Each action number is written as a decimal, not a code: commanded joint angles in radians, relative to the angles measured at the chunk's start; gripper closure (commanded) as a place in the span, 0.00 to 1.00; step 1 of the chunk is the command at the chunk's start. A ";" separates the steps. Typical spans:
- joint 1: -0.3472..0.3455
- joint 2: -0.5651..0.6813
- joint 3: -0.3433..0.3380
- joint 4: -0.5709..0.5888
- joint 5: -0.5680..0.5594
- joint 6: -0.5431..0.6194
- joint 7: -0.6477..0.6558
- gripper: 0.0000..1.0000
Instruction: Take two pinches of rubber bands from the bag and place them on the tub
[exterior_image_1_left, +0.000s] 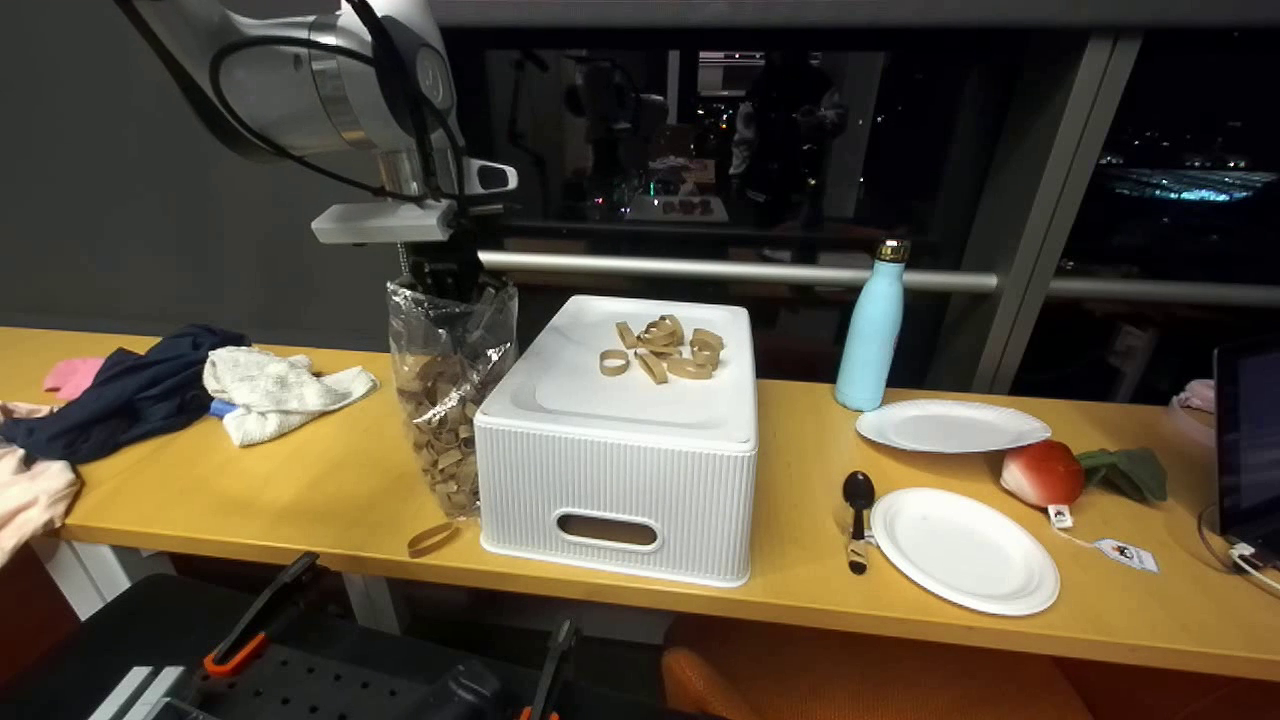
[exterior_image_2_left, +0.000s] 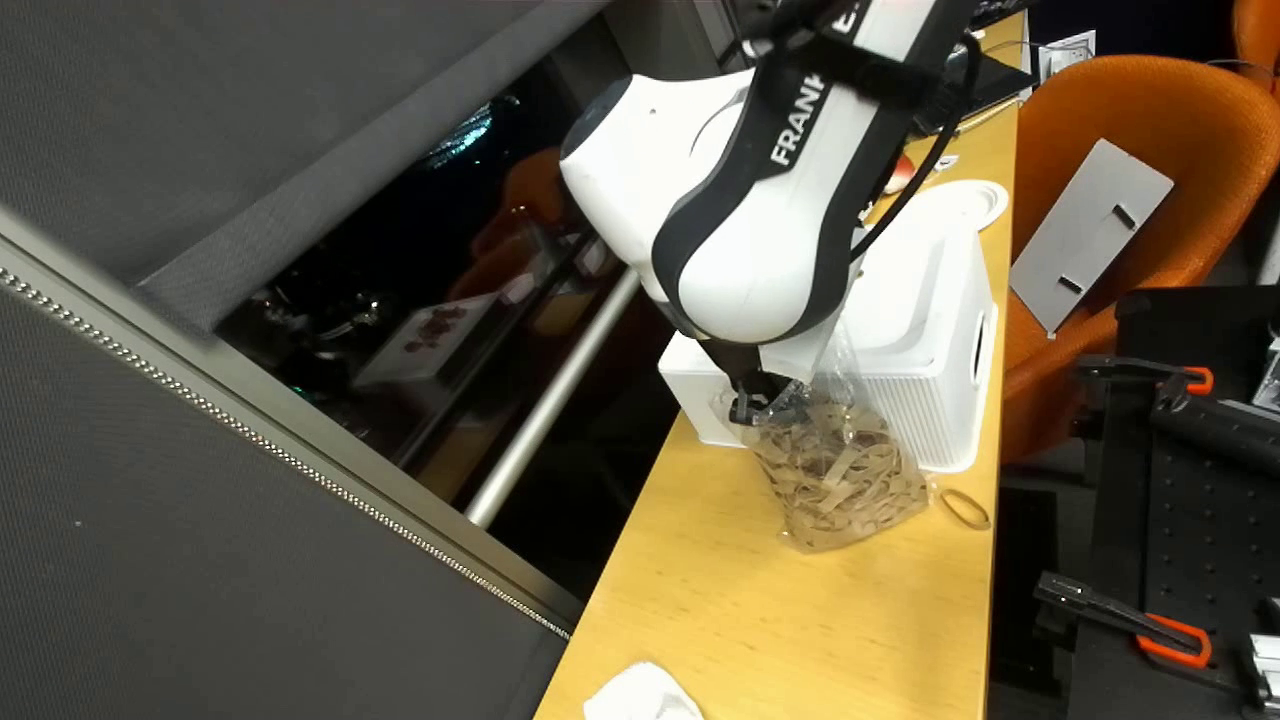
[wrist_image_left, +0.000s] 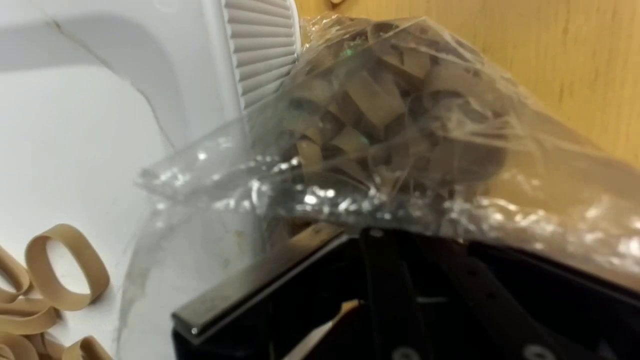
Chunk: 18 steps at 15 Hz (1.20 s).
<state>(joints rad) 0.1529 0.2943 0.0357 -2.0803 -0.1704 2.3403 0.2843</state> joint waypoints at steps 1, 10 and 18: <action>0.011 -0.095 -0.002 -0.045 -0.011 -0.057 0.036 0.99; -0.028 -0.264 -0.003 -0.050 -0.077 -0.256 0.053 0.99; -0.145 -0.309 -0.051 -0.038 -0.158 -0.293 -0.005 0.99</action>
<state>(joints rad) 0.0421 0.0013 0.0050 -2.1178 -0.2929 2.0573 0.3067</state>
